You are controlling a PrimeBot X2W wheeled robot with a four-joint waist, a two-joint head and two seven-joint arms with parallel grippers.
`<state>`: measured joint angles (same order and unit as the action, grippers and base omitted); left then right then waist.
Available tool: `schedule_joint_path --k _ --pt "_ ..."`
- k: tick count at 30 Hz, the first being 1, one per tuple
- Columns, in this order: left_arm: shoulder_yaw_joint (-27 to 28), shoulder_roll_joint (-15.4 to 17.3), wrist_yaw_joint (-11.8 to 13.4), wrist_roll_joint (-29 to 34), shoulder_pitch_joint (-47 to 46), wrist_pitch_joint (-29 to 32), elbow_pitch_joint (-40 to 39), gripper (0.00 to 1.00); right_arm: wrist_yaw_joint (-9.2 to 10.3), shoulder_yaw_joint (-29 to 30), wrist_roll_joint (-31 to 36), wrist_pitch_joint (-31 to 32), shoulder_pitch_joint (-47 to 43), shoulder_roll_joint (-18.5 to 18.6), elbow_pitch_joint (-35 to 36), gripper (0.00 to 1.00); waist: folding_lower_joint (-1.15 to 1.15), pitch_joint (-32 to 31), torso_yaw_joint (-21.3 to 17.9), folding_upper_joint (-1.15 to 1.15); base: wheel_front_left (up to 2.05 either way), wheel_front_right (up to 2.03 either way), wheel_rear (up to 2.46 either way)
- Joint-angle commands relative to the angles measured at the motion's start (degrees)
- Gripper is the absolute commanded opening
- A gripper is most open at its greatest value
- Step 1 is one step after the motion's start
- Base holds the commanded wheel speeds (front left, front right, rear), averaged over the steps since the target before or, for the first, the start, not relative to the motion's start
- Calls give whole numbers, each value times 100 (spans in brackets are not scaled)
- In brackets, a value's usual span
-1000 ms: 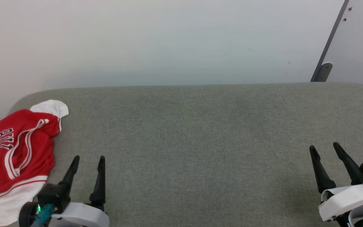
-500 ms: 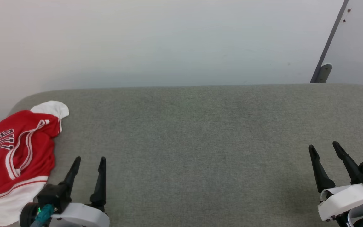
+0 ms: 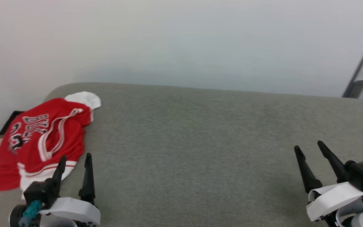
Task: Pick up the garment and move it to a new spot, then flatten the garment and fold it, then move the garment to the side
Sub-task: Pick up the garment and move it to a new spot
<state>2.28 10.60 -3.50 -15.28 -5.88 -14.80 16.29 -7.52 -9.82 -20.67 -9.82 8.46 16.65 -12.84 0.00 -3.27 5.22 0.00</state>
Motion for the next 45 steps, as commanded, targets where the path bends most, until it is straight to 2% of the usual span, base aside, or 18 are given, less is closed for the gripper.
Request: schedule_joint_path --k 1,9,18,23,31,32,38,40,45 --pt "37 3 54 -79 -23 28 -10 100 6 -105 -44 -15 66 -13 -31 100 0 -92 403 0 0 0 0" --pt "93 -19 199 -174 106 160 -214 100 7 -431 -169 -81 213 -61 -160 100 0 -175 993 0 0 0 0" --pt "131 -66 302 -310 237 344 -437 100 7 -599 -267 -139 287 -65 -276 100 0 -182 1173 0 0 0 0" --pt "197 -27 290 -472 42 511 -509 100 7 -641 -323 -122 367 4 -278 100 0 -79 1047 0 0 0 0" --pt "430 589 26 -775 -850 1039 -69 100 7 -566 -340 -32 450 135 -150 100 0 365 640 0 0 0 0" --pt "430 589 26 -775 -850 1039 -69 100 7 -566 -340 -32 450 135 -150 100 0 365 640 0 0 0 0" --pt "532 1029 -43 -985 -1859 1577 435 100 6 -399 -314 56 656 284 141 100 0 1063 303 0 0 0 0" --pt "549 1219 -99 -1042 -2244 1722 701 100 7 -350 -292 74 758 337 238 100 0 1318 204 0 0 0 0" --pt "443 1459 -183 -1149 -3086 2161 1535 100 7 -244 -212 139 956 428 493 100 0 1882 -15 0 0 0 0"
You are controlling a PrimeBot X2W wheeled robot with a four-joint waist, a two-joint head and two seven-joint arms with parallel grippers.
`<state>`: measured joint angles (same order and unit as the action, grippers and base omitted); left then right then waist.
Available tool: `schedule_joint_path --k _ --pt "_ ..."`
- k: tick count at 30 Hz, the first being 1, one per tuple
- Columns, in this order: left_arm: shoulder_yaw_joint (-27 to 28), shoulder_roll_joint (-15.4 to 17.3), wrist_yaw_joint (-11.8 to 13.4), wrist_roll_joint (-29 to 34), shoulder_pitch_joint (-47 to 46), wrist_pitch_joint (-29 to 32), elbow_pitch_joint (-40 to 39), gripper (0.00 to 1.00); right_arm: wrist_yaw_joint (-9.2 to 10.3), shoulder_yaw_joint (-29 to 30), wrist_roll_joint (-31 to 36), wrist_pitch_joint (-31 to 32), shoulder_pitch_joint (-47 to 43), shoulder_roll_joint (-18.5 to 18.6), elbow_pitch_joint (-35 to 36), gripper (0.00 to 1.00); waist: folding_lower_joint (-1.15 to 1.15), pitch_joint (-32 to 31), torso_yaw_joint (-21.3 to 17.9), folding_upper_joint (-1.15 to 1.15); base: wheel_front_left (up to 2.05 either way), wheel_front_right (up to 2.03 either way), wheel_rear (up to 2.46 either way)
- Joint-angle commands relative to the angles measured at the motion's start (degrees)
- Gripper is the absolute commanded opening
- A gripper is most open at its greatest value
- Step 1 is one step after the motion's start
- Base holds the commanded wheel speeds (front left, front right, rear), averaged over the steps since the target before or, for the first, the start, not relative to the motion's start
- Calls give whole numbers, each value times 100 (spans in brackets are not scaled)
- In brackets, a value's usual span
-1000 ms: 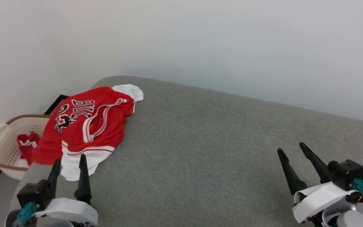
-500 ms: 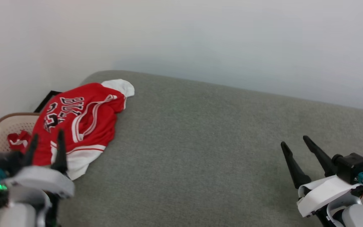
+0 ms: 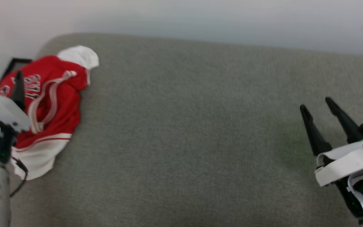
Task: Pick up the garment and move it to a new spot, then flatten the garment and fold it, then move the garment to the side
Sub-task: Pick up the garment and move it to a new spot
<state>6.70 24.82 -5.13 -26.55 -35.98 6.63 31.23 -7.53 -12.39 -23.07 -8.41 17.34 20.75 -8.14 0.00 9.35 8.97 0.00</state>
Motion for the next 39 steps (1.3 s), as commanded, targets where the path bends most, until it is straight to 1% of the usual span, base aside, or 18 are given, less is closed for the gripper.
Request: schedule_joint_path --k 1,8,12,14,19,23,25,28,29,30,31,35,39 --pt "-15 62 -36 -39 -229 108 207 100 8 27 42 16 109 34 79 100 0 727 -429 0 0 0 0" --pt "-37 283 70 -176 -1134 858 1394 100 8 90 124 145 308 114 456 100 0 1322 -698 0 0 0 0" --pt "-78 395 168 -223 -1477 1331 1979 100 8 138 159 232 371 142 655 100 0 1567 -818 0 0 0 0" --pt "-91 431 264 -217 -1612 1533 2258 100 8 178 154 275 400 165 736 100 0 1669 -856 0 0 0 0" --pt "-202 407 319 -220 -1828 2004 2840 100 8 240 187 351 421 186 911 100 0 1833 -890 0 0 0 0" --pt "-304 238 315 -241 -1824 2303 3293 100 8 290 201 421 428 188 995 100 0 1888 -864 0 0 0 0" --pt "-321 159 271 -280 -1838 2381 3462 100 8 304 219 460 447 188 1018 100 0 1898 -845 0 0 0 0" --pt "-360 99 289 -275 -1897 2329 3630 100 8 311 241 489 473 184 1040 100 0 1886 -804 0 0 0 0" --pt "-349 100 318 -293 -1917 2297 3682 67 8 314 249 499 470 187 1034 100 0 1869 -786 0 0 0 0" --pt "-359 114 312 -290 -1935 2262 3709 15 8 316 254 506 467 186 1021 100 0 1845 -768 0 0 0 0" --pt "-357 143 306 -283 -1968 2170 3712 0 8 318 260 508 463 178 1011 100 0 1815 -749 0 0 0 0" --pt "-388 367 248 -201 -2139 1715 3618 0 8 319 253 457 371 146 925 100 0 1612 -669 0 0 0 0" --pt "-446 587 77 -130 -2286 1143 3412 0 8 327 194 362 263 81 799 100 0 1287 -591 0 0 0 0"
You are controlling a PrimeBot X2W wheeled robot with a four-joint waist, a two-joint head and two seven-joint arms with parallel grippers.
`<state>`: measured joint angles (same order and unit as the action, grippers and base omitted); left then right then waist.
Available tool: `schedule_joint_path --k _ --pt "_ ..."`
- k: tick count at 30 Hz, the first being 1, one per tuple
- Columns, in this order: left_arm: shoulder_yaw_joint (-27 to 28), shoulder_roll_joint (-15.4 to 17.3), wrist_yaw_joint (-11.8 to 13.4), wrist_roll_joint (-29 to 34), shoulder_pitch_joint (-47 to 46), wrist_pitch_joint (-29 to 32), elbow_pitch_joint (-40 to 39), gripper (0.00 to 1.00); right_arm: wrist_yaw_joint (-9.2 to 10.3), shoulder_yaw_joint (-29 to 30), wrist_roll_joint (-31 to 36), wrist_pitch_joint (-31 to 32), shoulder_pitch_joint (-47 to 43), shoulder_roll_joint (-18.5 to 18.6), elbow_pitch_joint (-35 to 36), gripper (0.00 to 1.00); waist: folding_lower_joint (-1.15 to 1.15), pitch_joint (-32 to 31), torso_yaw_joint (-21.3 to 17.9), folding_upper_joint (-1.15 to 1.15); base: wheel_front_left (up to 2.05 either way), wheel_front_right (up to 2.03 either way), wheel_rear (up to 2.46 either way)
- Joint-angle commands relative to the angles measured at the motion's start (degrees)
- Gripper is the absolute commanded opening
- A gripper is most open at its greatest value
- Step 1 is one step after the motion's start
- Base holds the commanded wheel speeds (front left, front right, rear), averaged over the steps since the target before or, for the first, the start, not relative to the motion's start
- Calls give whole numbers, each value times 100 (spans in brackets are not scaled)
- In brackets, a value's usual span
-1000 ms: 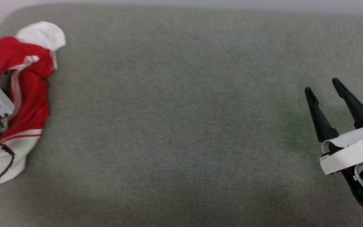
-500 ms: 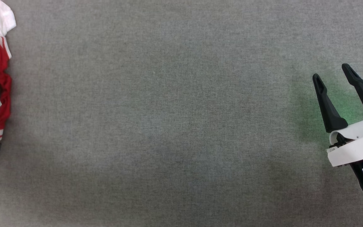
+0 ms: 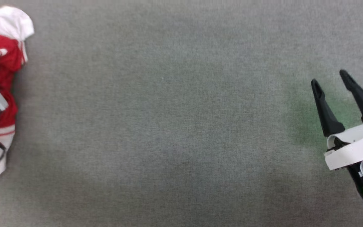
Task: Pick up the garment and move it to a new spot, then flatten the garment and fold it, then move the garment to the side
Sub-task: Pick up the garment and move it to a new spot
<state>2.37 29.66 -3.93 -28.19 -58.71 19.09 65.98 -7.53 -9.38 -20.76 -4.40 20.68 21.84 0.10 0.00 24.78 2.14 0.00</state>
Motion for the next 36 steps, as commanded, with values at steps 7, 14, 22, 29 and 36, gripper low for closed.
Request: schedule_joint_path --k 7,14,22,29,36 --pt "-314 267 -258 261 -86 -884 -412 0 8 96 -101 -208 -401 -197 -270 100 0 -978 297 0 0 0 0" --pt "-683 368 -336 418 -320 -1350 -927 0 8 235 -92 -297 -690 -363 -401 100 0 -1574 505 0 0 0 0" --pt "-1223 393 -354 298 -558 -1250 -1752 0 8 280 -62 -357 -888 -557 -461 100 0 -2082 616 0 0 0 0" --pt "-1613 521 -353 -28 -461 -803 -2581 0 8 414 -32 -398 -977 -659 -449 100 0 -2279 543 0 0 0 0" --pt "-1816 555 -349 -286 -262 -279 -3550 0 8 643 78 -434 -1032 -705 -479 100 0 -2406 199 0 0 0 0"
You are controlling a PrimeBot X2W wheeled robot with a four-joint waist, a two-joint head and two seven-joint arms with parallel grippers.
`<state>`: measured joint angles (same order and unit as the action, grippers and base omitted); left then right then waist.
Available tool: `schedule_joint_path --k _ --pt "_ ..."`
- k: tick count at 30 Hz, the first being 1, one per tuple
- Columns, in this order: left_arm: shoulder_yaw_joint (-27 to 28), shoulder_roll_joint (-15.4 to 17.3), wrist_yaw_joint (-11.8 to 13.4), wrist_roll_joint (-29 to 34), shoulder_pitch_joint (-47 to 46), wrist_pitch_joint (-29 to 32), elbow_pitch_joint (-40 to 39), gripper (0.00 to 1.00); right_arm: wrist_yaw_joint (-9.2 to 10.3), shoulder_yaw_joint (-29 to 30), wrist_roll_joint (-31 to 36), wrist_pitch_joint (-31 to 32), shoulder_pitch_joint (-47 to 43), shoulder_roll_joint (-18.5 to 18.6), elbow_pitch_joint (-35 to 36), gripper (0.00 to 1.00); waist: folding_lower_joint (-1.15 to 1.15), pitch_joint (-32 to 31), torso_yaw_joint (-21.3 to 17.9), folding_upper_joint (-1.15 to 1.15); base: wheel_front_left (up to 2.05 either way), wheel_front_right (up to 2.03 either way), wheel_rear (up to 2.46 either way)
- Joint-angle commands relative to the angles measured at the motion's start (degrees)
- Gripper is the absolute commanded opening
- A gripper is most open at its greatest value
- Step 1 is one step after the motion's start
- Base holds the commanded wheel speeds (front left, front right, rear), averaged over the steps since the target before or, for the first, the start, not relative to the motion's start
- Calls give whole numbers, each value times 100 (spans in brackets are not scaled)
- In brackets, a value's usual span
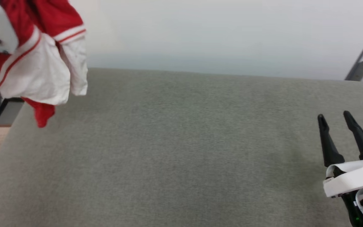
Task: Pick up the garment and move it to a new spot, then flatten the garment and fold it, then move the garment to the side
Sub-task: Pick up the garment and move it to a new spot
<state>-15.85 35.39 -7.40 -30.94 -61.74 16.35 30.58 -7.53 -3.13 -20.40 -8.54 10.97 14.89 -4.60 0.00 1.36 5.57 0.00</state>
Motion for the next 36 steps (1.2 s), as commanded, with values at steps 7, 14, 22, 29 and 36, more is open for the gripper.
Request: schedule_joint_path --k 7,14,22,29,36 --pt "-165 -135 112 -187 346 566 -1029 0 8 416 147 -44 -197 -41 10 100 0 -95 -668 0 0 0 0" --pt "-433 -450 286 -316 613 1040 -1899 0 8 814 259 -73 -225 -155 5 100 0 29 -1261 0 0 0 0" --pt "-878 -882 440 -328 988 1263 -2318 0 8 929 341 -131 -203 -324 -46 100 0 271 -1706 0 0 0 0" --pt "-1292 -1154 483 -432 1677 1389 -2039 0 8 802 271 -238 -108 -416 -205 100 0 454 -1860 0 0 0 0" --pt "-1627 -1284 430 -476 2103 1530 -1340 0 8 550 214 -309 45 -462 -364 100 0 594 -1889 0 0 0 0"
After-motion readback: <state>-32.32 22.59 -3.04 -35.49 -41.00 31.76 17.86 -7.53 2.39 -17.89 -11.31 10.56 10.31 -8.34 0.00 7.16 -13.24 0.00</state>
